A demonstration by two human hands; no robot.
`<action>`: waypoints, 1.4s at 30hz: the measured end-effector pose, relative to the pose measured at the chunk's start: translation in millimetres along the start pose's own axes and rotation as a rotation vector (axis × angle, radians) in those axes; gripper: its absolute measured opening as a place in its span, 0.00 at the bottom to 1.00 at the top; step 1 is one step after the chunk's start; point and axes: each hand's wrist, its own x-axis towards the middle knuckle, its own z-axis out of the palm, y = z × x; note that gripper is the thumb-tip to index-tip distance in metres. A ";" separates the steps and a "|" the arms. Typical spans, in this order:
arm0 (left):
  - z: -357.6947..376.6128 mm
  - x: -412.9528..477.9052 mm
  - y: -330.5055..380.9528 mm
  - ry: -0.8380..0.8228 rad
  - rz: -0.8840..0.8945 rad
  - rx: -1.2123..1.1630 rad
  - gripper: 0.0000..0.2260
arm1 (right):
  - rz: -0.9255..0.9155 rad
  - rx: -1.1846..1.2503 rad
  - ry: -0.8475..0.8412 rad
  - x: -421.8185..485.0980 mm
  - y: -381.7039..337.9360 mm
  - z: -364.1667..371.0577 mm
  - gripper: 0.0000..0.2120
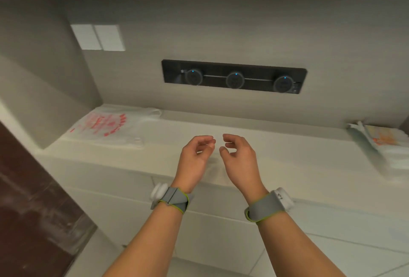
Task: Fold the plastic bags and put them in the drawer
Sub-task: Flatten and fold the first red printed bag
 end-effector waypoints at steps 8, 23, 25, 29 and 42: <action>-89.3 -7.1 -18.8 0.099 0.019 0.079 0.08 | 0.006 0.005 -0.142 -14.8 -30.1 88.8 0.13; -207.0 41.6 -62.3 0.325 -0.041 0.295 0.10 | -0.079 -0.047 -0.345 42.0 -55.2 231.5 0.13; -219.4 52.0 -67.5 0.374 -0.020 0.338 0.11 | -0.102 -0.118 -0.347 54.8 -52.1 247.9 0.14; -236.6 65.5 -77.8 0.417 0.003 0.429 0.12 | -0.111 -0.366 -0.398 71.6 -48.1 269.3 0.21; -263.9 84.6 -90.4 0.421 0.095 0.553 0.13 | -0.064 -0.298 -0.358 94.0 -41.8 292.8 0.05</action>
